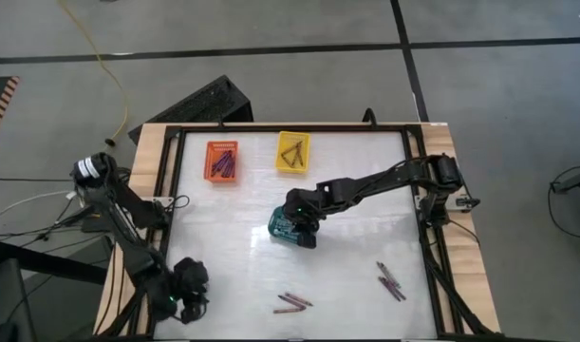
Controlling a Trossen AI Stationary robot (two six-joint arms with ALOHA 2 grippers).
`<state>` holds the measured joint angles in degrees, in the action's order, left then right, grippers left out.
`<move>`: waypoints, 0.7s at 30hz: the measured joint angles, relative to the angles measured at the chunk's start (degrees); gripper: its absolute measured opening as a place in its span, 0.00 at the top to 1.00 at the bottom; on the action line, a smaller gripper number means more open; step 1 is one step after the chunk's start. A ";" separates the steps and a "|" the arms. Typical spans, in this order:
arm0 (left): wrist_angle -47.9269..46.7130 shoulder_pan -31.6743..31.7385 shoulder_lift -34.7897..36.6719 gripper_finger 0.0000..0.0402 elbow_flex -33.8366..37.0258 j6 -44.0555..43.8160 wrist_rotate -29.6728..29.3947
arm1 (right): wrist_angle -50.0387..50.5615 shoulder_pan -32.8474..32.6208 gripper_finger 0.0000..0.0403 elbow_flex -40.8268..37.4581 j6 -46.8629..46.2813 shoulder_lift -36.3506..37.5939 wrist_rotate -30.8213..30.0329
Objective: Sort crayons
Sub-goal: Put the blue crayon into the blue bin
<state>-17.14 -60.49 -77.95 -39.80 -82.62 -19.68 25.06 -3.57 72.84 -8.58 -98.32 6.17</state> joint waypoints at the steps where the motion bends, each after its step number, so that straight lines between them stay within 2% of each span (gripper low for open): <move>1: -0.80 0.00 -1.90 0.62 -1.22 -0.80 0.43 | 0.00 -0.02 0.75 0.00 0.02 0.00 0.00; 4: -4.08 0.00 -7.18 0.62 -6.45 -2.40 0.65 | -0.03 -0.02 0.74 0.00 0.05 0.00 -0.01; 8: -13.02 0.02 -13.87 0.62 -15.36 -5.07 0.13 | -0.28 -0.02 0.74 0.00 0.92 0.00 -0.07; 14: -27.73 0.02 -23.35 0.62 -27.02 -12.29 6.87 | -0.26 -0.02 0.75 -0.02 1.60 0.00 -0.15; 17: -32.14 -0.42 -25.74 0.62 -31.05 -15.04 9.82 | -0.26 -0.03 0.75 -0.02 2.10 0.00 -0.11; 21: -36.55 -2.01 -26.23 0.62 -35.29 -19.09 10.47 | -0.26 -0.36 0.75 -0.02 3.04 0.00 -0.11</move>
<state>-53.69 -62.50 -104.18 -75.09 -101.71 -9.21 24.80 -3.93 72.82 -5.54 -98.32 6.06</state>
